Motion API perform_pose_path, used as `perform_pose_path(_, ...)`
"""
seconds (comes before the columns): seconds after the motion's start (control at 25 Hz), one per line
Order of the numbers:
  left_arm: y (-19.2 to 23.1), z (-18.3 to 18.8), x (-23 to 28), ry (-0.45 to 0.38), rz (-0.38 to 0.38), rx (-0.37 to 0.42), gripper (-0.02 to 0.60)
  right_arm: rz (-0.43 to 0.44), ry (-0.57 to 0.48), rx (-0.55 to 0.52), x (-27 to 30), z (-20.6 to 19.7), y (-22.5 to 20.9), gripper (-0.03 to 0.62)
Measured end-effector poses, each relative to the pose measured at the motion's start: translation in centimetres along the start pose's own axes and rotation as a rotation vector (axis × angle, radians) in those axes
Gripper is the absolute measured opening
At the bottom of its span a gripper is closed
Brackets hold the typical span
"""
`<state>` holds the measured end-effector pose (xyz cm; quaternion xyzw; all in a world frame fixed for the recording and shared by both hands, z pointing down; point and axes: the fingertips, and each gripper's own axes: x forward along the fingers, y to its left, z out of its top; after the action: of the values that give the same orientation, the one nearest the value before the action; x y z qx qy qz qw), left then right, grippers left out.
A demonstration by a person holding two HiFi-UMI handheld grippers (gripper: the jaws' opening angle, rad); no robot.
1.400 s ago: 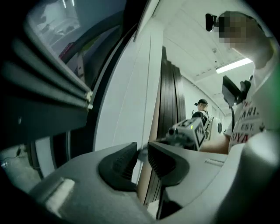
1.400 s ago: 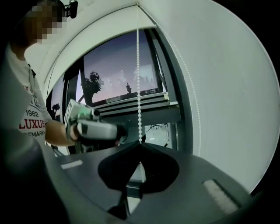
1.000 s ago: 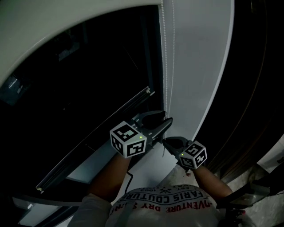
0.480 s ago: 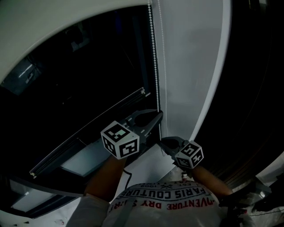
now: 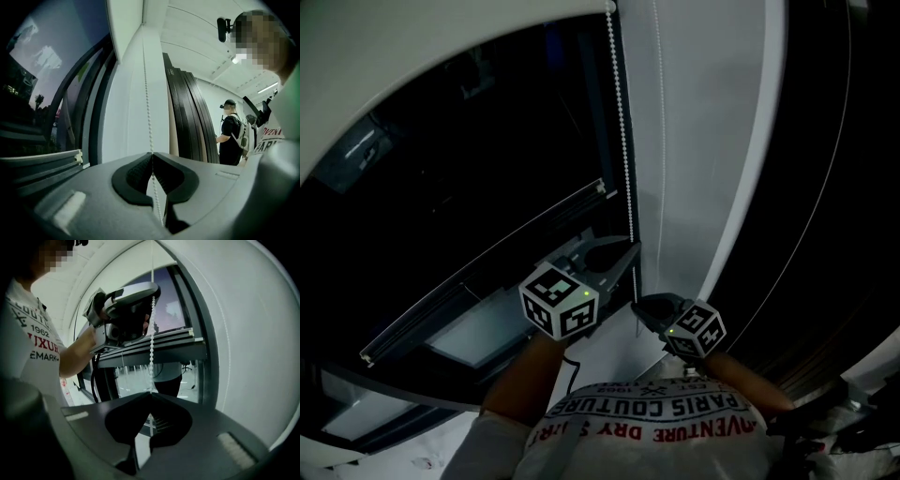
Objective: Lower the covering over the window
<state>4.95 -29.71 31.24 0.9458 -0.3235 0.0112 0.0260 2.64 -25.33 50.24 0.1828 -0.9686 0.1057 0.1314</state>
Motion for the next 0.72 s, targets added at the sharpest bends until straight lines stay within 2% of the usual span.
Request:
perform_pose_path(0.2, 0.3, -3.6, 0.1, 0.055, -0.015, -0.043, 0.009, -0.009, 0.074, 0.043, 1.3, -3.5, 0.0, 0.006)
perform_pose_path(0.48, 1.2, -8.7, -0.3, 0.119, -0.035, -0.098, 0.011, -0.047, 0.174, 0.159, 3.0, -8.1, -0.3, 0.006)
perform_pose_path(0.72, 1.0, -12.1, -0.8, 0.168, -0.040, -0.108, 0.011, -0.062, 0.239, 0.249, 3.6, -11.0, 0.6, 0.008)
